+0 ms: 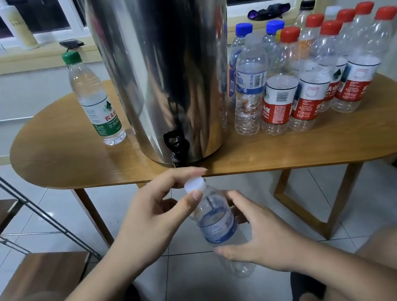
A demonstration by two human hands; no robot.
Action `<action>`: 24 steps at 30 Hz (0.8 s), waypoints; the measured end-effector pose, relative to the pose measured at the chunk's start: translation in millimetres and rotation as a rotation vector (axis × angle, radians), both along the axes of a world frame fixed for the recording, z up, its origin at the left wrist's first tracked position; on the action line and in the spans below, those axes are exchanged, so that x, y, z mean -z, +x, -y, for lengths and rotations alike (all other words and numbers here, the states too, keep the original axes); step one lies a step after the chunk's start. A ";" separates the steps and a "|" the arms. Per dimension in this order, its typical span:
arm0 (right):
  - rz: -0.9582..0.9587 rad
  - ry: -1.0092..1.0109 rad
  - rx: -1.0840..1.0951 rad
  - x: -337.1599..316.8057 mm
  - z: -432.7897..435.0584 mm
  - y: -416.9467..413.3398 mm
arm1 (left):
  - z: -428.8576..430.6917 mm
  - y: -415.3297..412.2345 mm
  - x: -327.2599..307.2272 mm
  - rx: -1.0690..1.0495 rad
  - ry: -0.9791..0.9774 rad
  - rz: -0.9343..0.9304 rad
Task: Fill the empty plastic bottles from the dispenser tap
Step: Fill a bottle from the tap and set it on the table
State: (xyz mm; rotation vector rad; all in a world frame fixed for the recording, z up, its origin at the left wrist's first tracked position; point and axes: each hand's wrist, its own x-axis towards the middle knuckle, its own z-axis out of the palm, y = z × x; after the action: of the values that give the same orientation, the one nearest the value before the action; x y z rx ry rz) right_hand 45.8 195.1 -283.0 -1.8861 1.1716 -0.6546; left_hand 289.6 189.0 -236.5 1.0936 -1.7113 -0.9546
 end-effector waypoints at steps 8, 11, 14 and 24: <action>0.059 0.016 0.000 0.3 1.8 -5.2 | 13.7 20.7 -8.5 0.107 0.036 0.228; 0.043 0.006 -0.008 2.1 1.7 -6.2 | 16.1 23.1 -7.4 0.096 0.053 0.245; -0.004 -0.048 0.030 2.6 1.5 -6.0 | 15.5 18.3 -4.6 0.053 0.044 0.247; -0.149 -0.187 0.131 12.2 8.5 -3.7 | 21.4 19.6 18.8 -0.130 -0.018 0.496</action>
State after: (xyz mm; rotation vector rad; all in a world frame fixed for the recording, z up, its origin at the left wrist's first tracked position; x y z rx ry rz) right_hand 42.2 186.6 -295.1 -2.0559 1.3788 -0.7272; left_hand 309.2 167.6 -255.3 1.4992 -2.0006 -0.6144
